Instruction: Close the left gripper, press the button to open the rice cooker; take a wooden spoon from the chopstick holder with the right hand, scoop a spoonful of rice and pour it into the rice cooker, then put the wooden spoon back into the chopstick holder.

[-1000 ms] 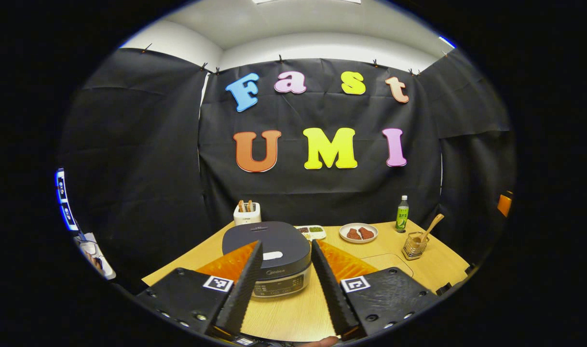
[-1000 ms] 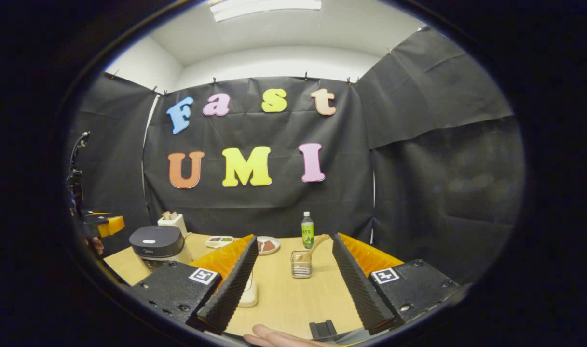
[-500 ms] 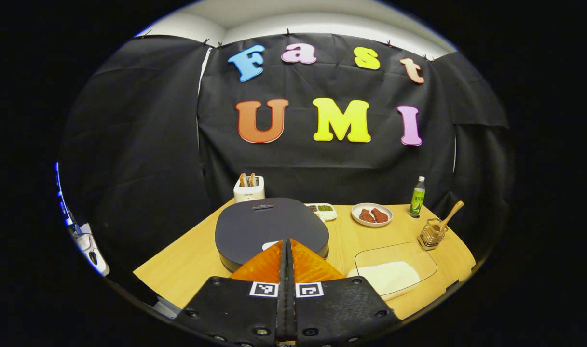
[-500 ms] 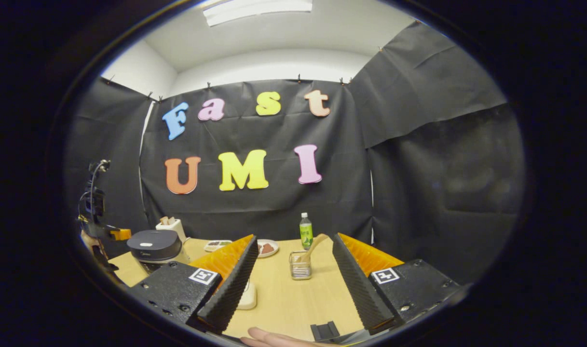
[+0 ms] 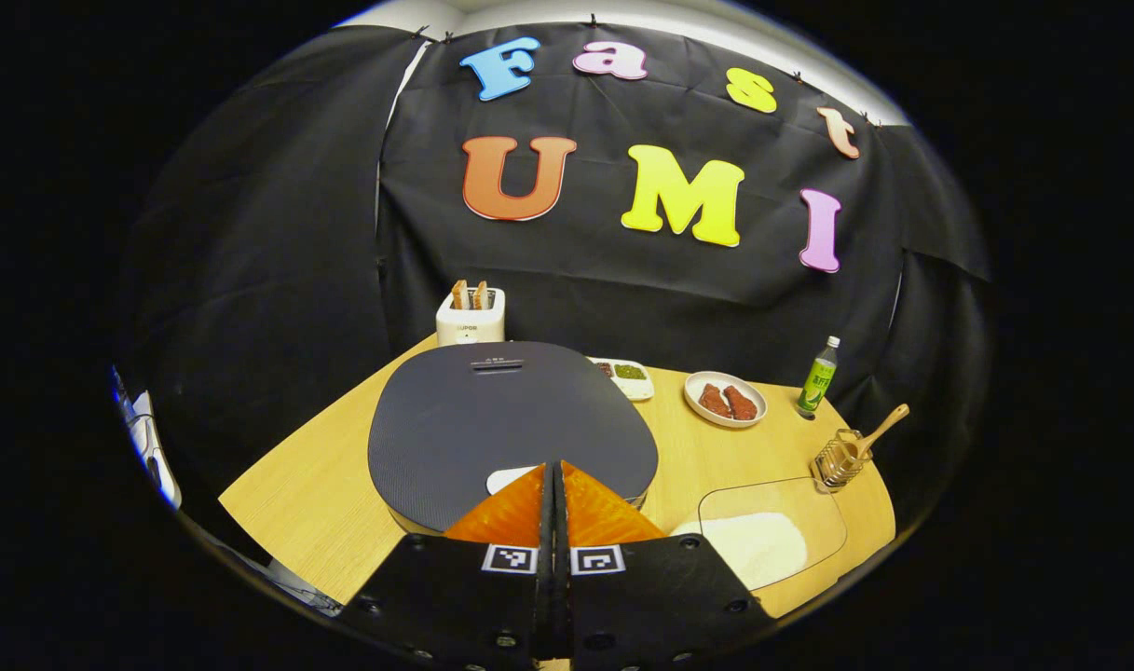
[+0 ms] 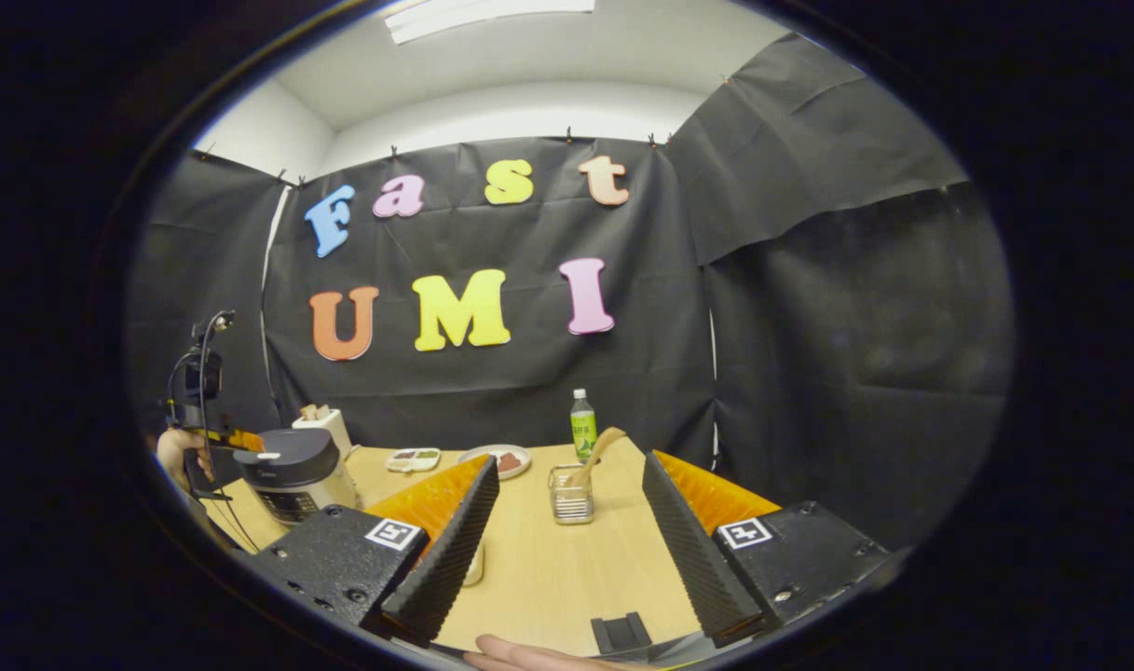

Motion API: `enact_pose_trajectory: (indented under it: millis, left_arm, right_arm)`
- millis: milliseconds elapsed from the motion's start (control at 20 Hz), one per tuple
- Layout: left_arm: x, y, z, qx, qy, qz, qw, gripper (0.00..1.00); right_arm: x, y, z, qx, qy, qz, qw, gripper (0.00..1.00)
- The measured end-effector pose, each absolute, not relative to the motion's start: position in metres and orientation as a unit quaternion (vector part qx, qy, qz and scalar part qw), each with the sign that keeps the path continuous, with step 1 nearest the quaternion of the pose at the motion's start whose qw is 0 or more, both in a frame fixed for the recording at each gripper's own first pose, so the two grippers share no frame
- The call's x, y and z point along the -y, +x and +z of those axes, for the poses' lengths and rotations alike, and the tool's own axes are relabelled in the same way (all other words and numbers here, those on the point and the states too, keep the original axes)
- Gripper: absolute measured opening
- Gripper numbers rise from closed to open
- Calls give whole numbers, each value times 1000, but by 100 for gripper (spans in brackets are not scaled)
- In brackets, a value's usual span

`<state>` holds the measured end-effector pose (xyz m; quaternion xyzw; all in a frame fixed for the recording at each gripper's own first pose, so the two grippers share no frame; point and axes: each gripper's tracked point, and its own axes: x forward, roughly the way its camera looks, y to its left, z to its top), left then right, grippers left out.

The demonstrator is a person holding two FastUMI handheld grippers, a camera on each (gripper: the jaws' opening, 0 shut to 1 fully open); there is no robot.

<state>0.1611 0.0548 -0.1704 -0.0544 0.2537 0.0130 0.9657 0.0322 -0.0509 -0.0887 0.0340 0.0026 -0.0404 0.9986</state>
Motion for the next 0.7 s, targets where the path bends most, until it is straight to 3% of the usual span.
enact_pose_trajectory:
  millis: [700]
  left_arm:
    - [-53,165,-186,-281,-51,5,958,0]
  right_arm:
    - [63,50,-129,-43,64,-35,996,100]
